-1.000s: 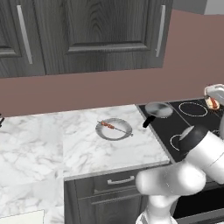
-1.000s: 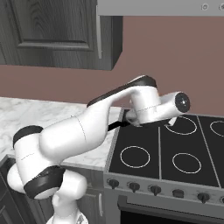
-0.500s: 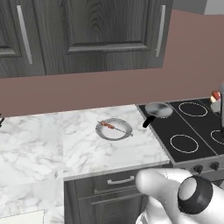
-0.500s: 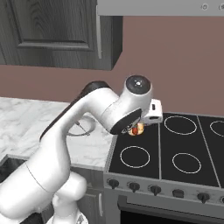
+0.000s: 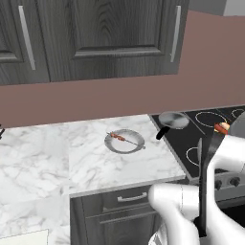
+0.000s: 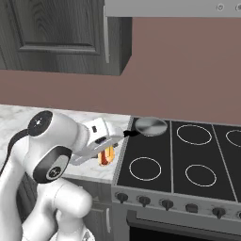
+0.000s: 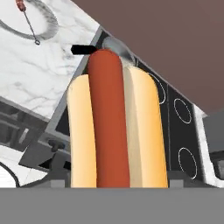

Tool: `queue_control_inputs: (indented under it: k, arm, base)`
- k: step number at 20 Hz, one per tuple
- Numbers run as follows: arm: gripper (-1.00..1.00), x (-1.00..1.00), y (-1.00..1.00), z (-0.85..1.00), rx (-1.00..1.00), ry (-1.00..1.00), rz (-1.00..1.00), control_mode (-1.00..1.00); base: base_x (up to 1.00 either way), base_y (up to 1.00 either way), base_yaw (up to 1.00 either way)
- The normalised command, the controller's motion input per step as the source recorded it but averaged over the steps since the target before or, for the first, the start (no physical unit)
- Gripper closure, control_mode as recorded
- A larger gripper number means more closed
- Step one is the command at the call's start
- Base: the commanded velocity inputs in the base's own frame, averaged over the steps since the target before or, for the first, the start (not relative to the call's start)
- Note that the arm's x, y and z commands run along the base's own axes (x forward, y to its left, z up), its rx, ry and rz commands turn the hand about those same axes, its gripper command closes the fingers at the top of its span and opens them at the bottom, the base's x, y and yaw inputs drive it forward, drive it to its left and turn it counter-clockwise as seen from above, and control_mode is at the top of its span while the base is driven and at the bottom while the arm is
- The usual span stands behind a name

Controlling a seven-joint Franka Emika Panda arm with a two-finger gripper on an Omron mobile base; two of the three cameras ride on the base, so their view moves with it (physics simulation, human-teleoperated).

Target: Place the cold items (onion and orange) from the fridge in one tupperware on the dining counter. Place the warm items (hot dog and kebab skewer) in the stove area in another tupperware.

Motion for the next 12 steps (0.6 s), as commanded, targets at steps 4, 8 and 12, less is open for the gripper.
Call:
queue_control_inputs:
  k: [4,8,12]
  arm:
    - [1.00,-0.14,0.65,0.00,-0.41,0.19,0.40,-1.00]
    - [1.00,-0.01,0.51,-0.13,-0.24,0.14,0.58,-1.00]
    - [1.00,0.01,0.44,-0.88,-0.03,-0.06,0.54,-1.00]
  base:
    - [0.00,0.00,0.00]
    - [0.00,0.00,0.00]
    - [0.00,0.00,0.00]
